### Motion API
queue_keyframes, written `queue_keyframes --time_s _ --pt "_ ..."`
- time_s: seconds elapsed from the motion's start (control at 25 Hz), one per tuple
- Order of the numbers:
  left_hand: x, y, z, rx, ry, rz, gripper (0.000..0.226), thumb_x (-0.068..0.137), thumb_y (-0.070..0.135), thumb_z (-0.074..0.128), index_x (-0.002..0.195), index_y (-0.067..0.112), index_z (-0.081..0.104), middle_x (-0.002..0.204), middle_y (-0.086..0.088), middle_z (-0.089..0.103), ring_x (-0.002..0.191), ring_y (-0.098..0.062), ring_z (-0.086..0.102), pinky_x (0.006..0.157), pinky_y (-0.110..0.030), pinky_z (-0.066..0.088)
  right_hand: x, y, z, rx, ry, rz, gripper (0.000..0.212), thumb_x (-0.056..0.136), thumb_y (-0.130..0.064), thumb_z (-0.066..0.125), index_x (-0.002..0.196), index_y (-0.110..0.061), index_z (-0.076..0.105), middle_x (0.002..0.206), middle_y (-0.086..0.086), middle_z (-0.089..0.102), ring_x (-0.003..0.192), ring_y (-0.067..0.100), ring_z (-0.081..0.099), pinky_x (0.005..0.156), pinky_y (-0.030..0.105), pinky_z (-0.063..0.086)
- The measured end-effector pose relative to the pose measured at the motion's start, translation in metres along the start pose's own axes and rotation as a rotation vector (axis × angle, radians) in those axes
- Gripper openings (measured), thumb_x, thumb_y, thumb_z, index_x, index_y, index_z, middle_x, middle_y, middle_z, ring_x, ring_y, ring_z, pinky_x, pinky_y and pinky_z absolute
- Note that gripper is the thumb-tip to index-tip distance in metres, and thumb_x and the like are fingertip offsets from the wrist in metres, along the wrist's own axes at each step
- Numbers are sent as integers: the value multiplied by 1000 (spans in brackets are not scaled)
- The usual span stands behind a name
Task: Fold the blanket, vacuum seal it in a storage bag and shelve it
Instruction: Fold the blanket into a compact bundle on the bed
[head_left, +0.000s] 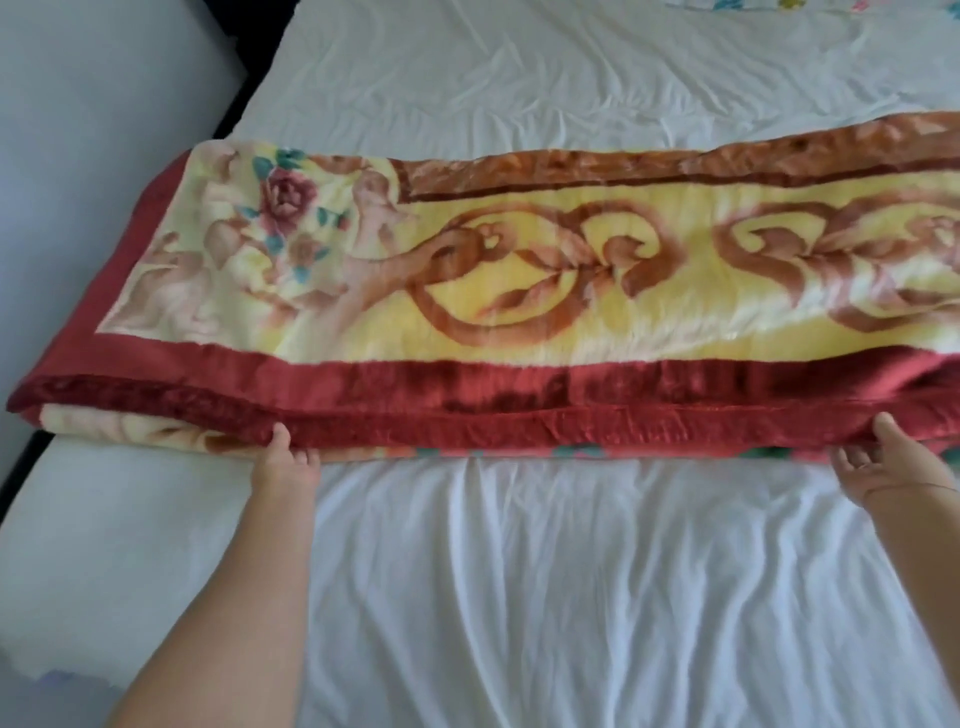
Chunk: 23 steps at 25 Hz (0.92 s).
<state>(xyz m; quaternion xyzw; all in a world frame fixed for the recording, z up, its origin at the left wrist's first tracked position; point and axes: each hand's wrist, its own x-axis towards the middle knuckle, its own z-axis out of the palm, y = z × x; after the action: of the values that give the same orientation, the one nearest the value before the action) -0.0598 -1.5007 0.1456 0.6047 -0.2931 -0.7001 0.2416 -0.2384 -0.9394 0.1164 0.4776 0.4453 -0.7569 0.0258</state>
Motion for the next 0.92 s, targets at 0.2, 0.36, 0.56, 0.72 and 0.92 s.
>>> queue_keyframes --time_s 0.2,0.36,0.56,0.72,0.92 --pt "-10 -23 28 -19 -79 -117 47 98 35 49 140 17 42 144 2 45 129 -13 46 98 -28 42 3 8 -2 -104 35 -21 12 101 -24 47 112 -26 52 94 -15 55 77 -1 55 97 26 43" --pt "-69 -72 72 -63 -240 -277 20 89 27 65 102 13 60 124 -9 62 104 -22 61 88 -46 48 -8 8 15 -134 68 37 27 101 -30 45 127 -24 49 144 -9 44 124 8 50 106 26 35" --pt "-151 -170 121 25 -324 -504 32 86 20 69 114 8 59 120 -6 61 112 -18 58 96 -32 45 -35 -1 23 -4 36 13 52 99 -27 50 146 -16 32 154 0 31 138 15 37 110 30 32" --pt "-217 -226 147 71 -431 -604 32 89 16 64 119 7 56 126 -6 57 126 -20 50 97 -32 43 -23 -33 3 112 -45 54 26 98 -26 52 121 -12 52 139 2 49 132 19 45 105 33 38" --pt "-281 -296 200 43 -479 -644 17 88 16 66 101 8 58 114 -5 61 92 -14 61 94 -31 45 22 -94 -30 233 -156 70 17 99 -30 50 96 -14 55 122 -2 58 123 17 52 94 30 46"
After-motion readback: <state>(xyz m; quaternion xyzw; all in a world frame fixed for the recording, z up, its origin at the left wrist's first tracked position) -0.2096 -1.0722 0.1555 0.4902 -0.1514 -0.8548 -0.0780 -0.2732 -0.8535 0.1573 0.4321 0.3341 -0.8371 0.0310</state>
